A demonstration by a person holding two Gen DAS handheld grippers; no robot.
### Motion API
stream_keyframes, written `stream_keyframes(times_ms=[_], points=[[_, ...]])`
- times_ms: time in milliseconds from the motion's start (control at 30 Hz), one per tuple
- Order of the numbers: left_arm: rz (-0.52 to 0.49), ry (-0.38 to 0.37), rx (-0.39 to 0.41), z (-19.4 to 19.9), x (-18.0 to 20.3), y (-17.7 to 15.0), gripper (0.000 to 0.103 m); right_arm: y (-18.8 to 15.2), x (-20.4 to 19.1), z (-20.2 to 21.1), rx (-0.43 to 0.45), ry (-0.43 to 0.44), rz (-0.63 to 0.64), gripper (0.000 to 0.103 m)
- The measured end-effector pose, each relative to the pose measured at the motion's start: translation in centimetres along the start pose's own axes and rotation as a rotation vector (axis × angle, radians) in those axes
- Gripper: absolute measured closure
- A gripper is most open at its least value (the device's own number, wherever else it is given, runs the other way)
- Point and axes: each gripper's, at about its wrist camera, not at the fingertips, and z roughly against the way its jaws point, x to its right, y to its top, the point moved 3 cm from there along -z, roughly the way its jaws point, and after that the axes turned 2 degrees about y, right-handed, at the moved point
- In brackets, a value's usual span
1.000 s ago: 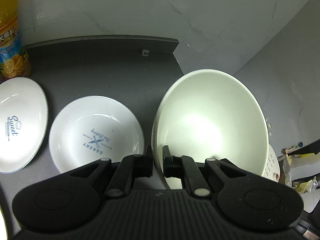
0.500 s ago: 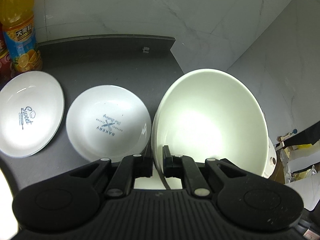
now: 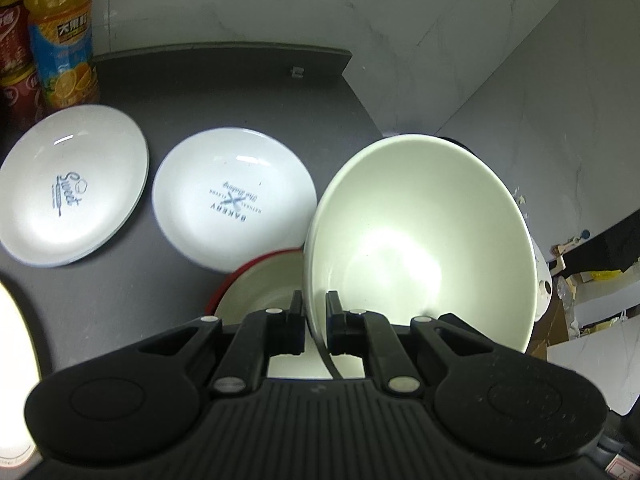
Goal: Organize plates and bowls
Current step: 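Lift the second cream bowl with both tools and lower it onto the stack, then open both tools to release the second cream bowl on the stack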
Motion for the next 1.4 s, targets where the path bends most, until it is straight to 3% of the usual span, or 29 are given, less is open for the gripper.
stream_keyframes(times_ms=[500, 967, 1167, 1333, 1400], points=[[0.045, 0.008, -0.081, -1.3, -3.3, -2.9, 0.092, -3.7, -0.8, -1.2, -0.090, -0.017, -0.018, 0.081], [0.083, -0.006, -0.136, -1.6, -4.5, -3.2, 0.085, -3.9, -1.1, -2.8, -0.128, -0.051, -0.008, 0.081], [0.076, 0.004, -0.066, 0.4, -5.0, -2.5, 0.053, -4.0, -1.6, -3.4, -0.124, -0.081, 0.021, 0.080], [0.082, 0.008, -0.026, 1.7, -6.2, -2.1, 0.048, -3.7, -1.5, -3.0, -0.131, -0.073, 0.001, 0.074], [0.096, 0.010, -0.009, 2.1, -6.8, -1.9, 0.046, -3.5, -1.6, -2.5, -0.117, -0.067, -0.005, 0.062]])
